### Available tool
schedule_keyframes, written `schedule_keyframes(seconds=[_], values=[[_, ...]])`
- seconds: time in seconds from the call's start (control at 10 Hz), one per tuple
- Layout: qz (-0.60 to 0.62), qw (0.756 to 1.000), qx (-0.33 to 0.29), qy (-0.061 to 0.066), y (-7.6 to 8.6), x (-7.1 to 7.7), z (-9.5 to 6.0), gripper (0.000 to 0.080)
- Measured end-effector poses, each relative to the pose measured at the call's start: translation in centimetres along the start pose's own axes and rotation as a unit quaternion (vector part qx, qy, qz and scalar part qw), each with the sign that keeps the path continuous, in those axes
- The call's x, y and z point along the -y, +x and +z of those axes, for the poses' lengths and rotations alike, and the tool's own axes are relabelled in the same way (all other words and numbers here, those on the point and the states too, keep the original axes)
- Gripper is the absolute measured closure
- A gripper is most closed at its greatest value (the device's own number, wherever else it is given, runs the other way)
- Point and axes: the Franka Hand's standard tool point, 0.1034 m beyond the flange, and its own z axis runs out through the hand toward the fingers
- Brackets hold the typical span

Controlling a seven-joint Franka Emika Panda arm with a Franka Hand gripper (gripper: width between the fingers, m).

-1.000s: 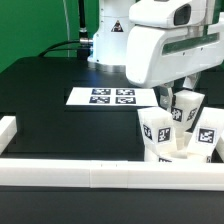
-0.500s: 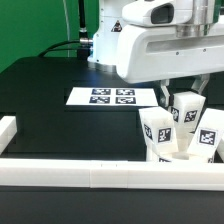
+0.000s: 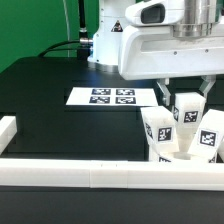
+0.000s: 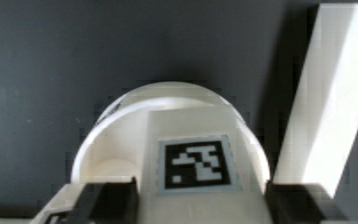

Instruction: Assemble stool

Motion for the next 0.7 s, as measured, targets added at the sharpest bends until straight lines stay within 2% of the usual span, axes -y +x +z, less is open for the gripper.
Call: schedule_keyframes(seconds=[0.2,0.7], values=[[0.100,0.995,0.000,0.015,0.0,0.3,0.1,0.0459],[0.265,0.964,0.001,0.034,0.2,1.5,0.1,0.0459]])
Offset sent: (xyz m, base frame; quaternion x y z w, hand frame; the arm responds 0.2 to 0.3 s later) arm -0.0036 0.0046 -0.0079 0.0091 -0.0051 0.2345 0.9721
